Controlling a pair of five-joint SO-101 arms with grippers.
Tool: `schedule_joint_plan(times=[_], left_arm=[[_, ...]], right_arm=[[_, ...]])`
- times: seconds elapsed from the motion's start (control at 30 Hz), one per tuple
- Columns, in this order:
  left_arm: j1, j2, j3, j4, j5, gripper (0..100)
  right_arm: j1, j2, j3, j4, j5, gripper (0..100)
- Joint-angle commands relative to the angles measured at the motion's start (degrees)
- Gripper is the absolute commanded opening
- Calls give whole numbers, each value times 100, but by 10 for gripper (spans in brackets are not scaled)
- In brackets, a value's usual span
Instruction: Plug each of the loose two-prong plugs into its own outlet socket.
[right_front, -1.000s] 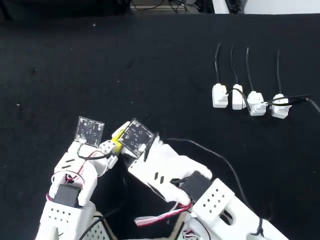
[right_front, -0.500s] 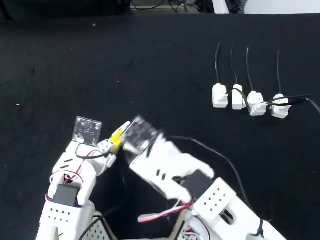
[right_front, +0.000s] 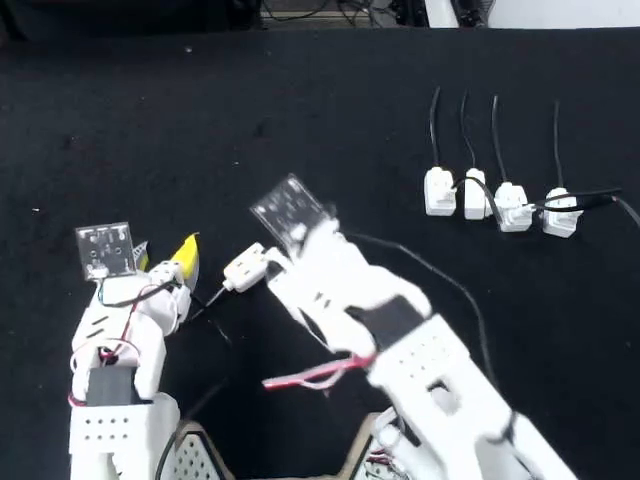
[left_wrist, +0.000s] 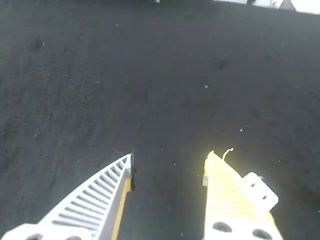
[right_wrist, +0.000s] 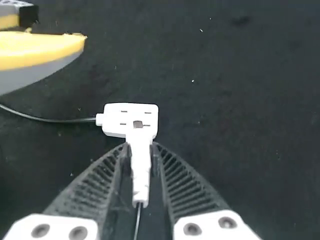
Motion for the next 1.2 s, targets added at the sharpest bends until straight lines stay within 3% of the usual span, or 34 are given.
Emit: schedule_joint_plan(times=[0.0, 0.27, 0.6, 1.03, 1.17], left_arm=[[-75, 1213, -919, -35, 62, 234], [31, 4949, -2440, -1046, 176, 234], [1191, 8281, -4505, -1037, 378, 234], [2360, 8703, -5402, 545, 325, 234], [2018, 8563, -5710, 923, 237, 234]], right_arm=[[105, 1305, -1007, 123, -53, 11], [492, 1754, -1147, 264, -62, 11], [1345, 1763, -1138, 695, -44, 11], [1767, 1763, -1138, 897, 0, 11], [1749, 1789, -1103, 897, 0, 11]])
